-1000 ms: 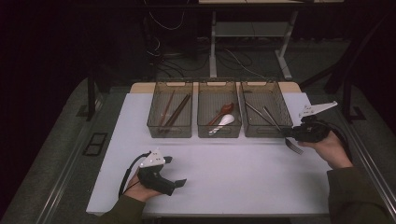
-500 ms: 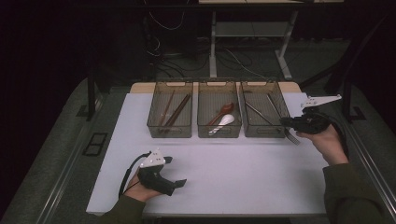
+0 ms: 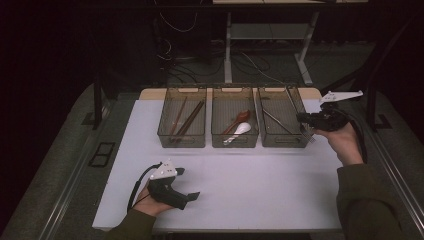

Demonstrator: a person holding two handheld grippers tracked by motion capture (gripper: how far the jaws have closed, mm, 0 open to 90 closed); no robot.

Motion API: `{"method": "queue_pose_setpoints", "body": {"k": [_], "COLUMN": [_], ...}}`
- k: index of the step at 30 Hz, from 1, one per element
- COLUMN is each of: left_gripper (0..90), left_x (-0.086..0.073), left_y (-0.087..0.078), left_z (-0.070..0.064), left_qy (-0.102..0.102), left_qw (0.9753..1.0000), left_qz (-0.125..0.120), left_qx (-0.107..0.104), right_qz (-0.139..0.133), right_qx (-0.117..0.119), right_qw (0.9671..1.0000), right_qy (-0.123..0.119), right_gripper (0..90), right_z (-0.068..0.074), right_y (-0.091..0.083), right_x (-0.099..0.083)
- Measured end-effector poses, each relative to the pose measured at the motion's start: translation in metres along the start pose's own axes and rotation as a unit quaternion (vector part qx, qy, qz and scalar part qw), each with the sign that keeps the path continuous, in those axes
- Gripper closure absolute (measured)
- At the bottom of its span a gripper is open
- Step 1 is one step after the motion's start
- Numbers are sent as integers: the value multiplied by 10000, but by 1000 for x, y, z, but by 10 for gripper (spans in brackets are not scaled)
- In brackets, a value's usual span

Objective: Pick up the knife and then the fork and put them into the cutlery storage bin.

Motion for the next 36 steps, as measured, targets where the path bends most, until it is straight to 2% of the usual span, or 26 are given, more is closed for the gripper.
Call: {"method": "queue_pose_setpoints", "body": {"k": [7, 15, 22, 28, 36], "left_gripper": [0, 0, 0, 0, 0], "left_x": [0, 1, 1, 0, 0], "left_y": [0, 0, 0, 0, 1], "left_z": [0, -1, -1, -1, -1], "left_qy": [17, 22, 27, 32, 36], "left_qw": [10000, 10000, 10000, 10000, 10000], "left_qz": [10, -11, -17, -5, 5], "left_qx": [-16, -28, -41, -48, -52], "right_qz": [45, 242, 656, 955, 1304], "right_qx": [-176, -246, -356, -346, -251], "right_qw": [9998, 9994, 9972, 9948, 9911], "right_qy": [-6, 49, 29, 100, 95], "right_gripper": [846, 846, 846, 846, 841], "right_z": [-10, -18, -24, -29, -27], "right_y": [18, 42, 62, 73, 82], "right_x": [17, 25, 16, 3, -7]}}
Point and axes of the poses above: each handheld gripper's, and its own axes: y roughly forward along the jaws, x roughly out of its top, z roughly to its left, the point moved 8 cm from there along y, roughly forward along the jaws, and after that the axes turned 3 degrees about -x, right-handed, at the moved point
